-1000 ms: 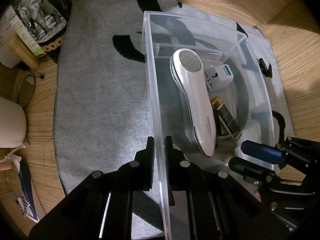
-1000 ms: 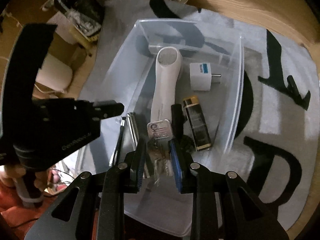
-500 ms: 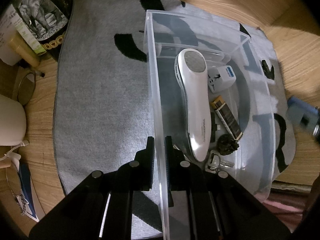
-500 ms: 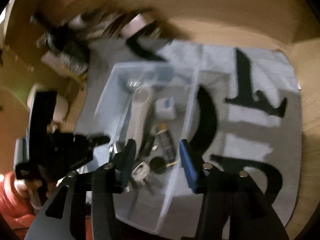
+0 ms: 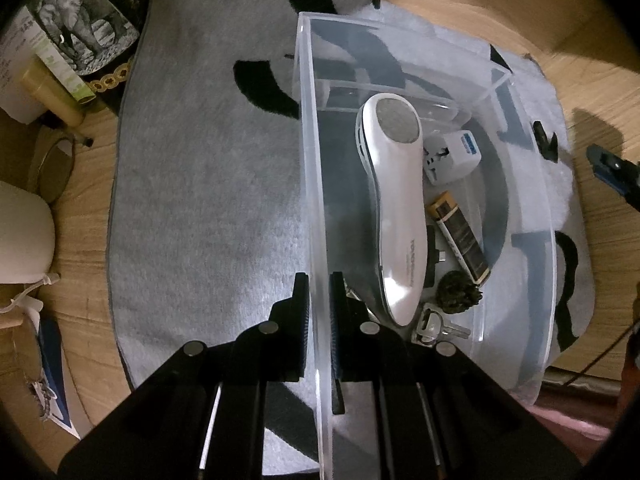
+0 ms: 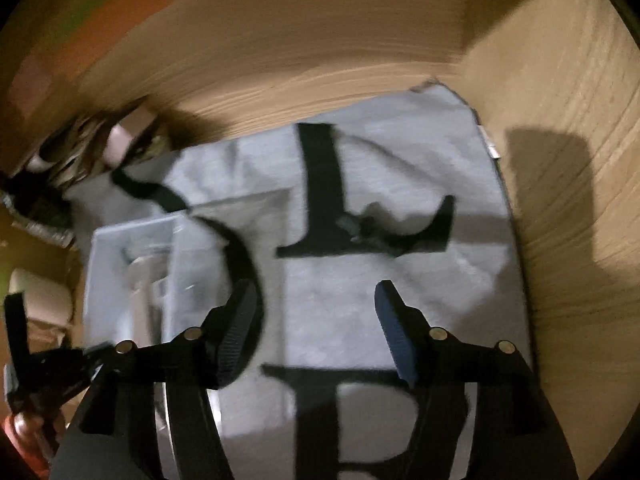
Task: Organize rigid objects
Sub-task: 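Move the right gripper to the black clip on the mat and grasp it, then carry the black clip into the clear box and release it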
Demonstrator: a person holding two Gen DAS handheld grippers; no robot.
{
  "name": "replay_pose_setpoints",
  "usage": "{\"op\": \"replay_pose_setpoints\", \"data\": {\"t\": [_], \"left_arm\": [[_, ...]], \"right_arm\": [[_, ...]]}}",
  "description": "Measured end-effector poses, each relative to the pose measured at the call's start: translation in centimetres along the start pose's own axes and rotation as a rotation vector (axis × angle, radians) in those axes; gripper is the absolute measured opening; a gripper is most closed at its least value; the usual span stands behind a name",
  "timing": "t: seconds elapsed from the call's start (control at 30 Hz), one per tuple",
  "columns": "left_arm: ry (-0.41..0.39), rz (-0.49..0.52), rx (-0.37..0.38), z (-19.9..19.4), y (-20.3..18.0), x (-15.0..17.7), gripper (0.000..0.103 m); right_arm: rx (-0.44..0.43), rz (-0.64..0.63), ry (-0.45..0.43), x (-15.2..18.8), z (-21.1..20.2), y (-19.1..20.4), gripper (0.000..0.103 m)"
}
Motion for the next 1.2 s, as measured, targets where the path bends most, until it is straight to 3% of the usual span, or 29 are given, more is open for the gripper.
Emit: {"op": "replay_pose_setpoints", "data": {"t": [0.57, 0.67, 0.73, 1.2], "left_arm": [[-0.009, -0.116, -0.036, 1.0, 0.5, 0.8, 0.008], [-0.007, -0.123, -0.042, 1.0, 0.6, 0.9, 0.008], [-0.003, -0.125, -0.045, 1.1, 0.7, 1.0, 0.008], [0.002, -0.064, -0.031, 1.3, 0.0, 0.3, 0.008]], "right_arm": [[0.071, -0.063, 0.093, -3.0, 9.1, -1.1, 0.058], [0.076, -0.051, 0.124, -2.8, 10.3, -1.2, 0.046], [0.083, -0.052, 0.113, -2.8, 10.2, -1.4, 0.040], [-0.012, -0.018, 0.039, -1.6, 3.9, 0.6, 0.038]]}}
Point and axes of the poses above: each gripper's, at about its wrist camera, not at the fingertips, and z roughly the way its jaws point, y to its left, x to its underside, the point moved 9 cm from there along z, roughly the way its jaws point, and after that the axes turned 12 degrees about x, right-handed, at the moved point
